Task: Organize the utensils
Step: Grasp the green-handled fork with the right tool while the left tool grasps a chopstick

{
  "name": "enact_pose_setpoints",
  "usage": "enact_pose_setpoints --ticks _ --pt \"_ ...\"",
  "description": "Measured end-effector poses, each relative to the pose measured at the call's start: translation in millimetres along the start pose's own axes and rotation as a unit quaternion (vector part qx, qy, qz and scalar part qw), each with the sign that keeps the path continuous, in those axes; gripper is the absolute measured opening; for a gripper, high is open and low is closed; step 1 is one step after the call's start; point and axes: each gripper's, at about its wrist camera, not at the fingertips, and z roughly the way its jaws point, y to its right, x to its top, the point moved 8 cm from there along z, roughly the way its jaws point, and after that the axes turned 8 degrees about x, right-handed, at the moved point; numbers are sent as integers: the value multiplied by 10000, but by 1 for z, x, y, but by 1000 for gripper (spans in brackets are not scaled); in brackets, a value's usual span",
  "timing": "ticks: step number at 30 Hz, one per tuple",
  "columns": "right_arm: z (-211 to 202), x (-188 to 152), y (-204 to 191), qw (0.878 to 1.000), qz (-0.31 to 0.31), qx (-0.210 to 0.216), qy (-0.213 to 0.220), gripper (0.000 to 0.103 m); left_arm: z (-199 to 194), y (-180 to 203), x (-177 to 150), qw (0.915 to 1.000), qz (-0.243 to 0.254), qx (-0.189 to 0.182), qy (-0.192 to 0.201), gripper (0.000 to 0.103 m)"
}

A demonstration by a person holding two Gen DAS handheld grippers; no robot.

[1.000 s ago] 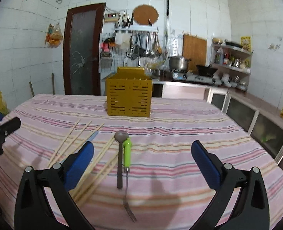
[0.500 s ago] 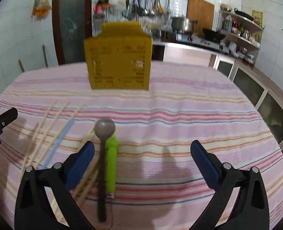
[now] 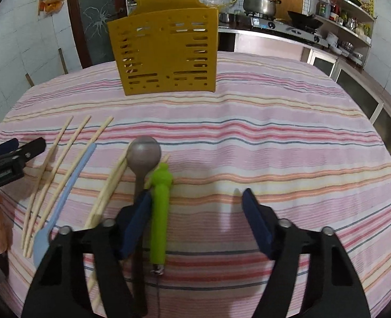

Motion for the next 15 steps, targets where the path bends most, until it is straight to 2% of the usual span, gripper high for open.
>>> enact_pose_setpoints --ticks 1,3,8,10,15 --pt "1 0 -3 10000 8 41 -44 52 3 1 0 10000 25 2 -46 98" --pt "2 0 -8 9999 -27 46 -93 47 6 4 -1 9999 60 -52 -147 97" --pt "4 0 -12 9999 -50 5 -124 41 19 6 -1 9991 4 -162 -402 94" --pt "5 2 -10 9999 -19 -41 -132 36 24 7 0 9987 -21 -198 -475 88" --pt "12 3 -9 9998 -10 -47 -187 34 34 13 6 9983 160 -110 -557 75"
